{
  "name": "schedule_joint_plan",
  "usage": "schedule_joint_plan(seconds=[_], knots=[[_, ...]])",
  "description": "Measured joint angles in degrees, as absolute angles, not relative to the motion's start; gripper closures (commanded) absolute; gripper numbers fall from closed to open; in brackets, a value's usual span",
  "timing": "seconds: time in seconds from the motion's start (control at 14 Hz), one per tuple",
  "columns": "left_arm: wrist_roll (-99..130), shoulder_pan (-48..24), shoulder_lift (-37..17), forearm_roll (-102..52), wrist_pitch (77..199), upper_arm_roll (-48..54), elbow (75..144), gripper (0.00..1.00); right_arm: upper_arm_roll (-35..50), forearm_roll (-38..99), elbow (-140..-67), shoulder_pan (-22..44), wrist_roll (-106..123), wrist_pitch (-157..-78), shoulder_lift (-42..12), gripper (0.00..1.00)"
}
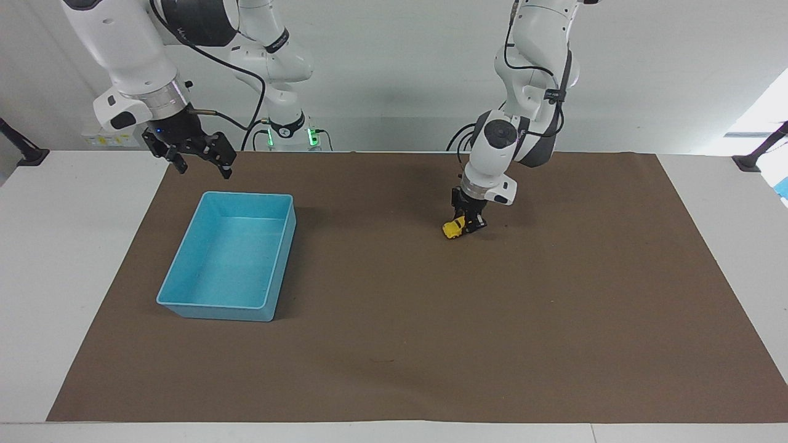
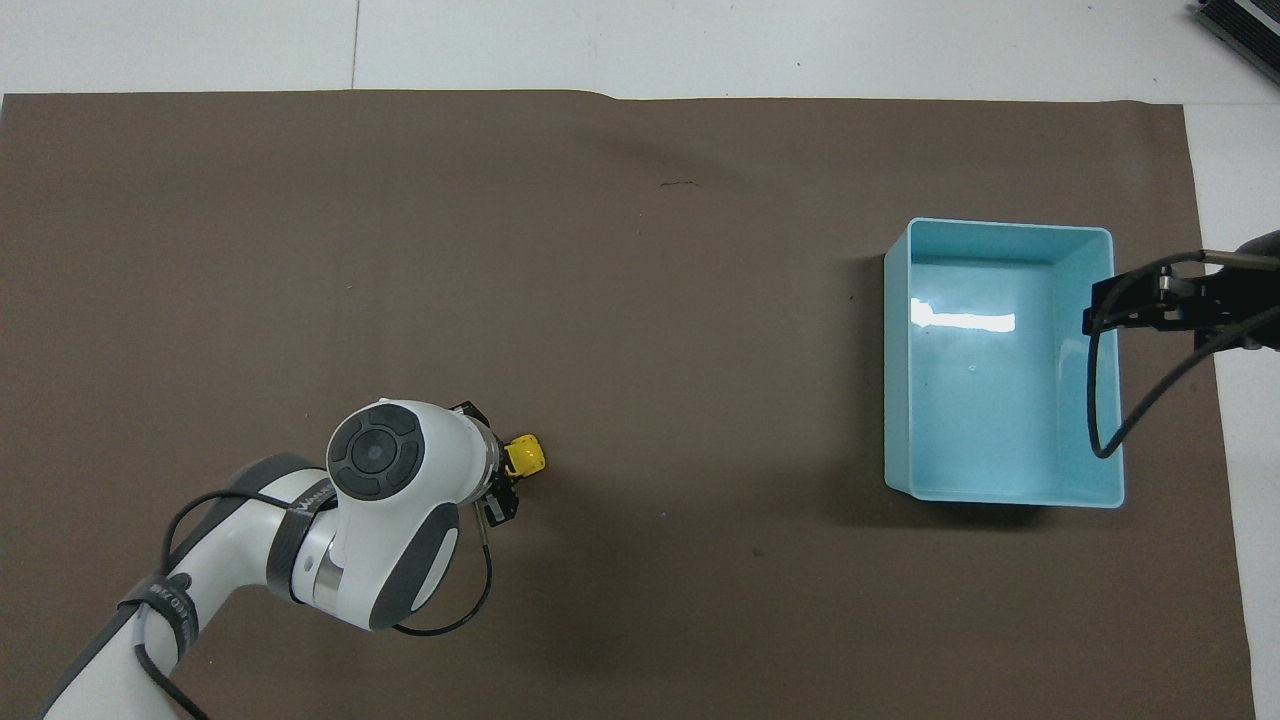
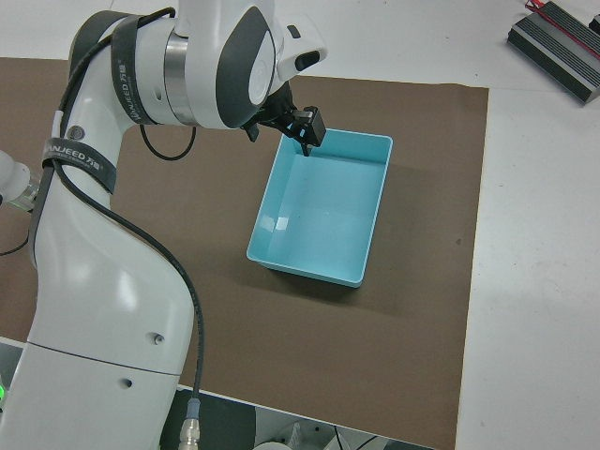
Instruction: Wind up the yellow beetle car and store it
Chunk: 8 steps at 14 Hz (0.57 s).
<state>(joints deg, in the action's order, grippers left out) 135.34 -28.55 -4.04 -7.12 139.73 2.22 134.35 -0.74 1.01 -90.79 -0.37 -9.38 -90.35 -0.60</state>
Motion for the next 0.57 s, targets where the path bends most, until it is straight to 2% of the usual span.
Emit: schedule_joint_plan(seconds=[0.57], knots=[[129.48, -22.71, -0.91, -6.98, 138.08, 2.38, 137.93, 0.96, -0.74, 1.01, -90.79, -0.37, -9.38, -90.35, -0.6, 0.0]])
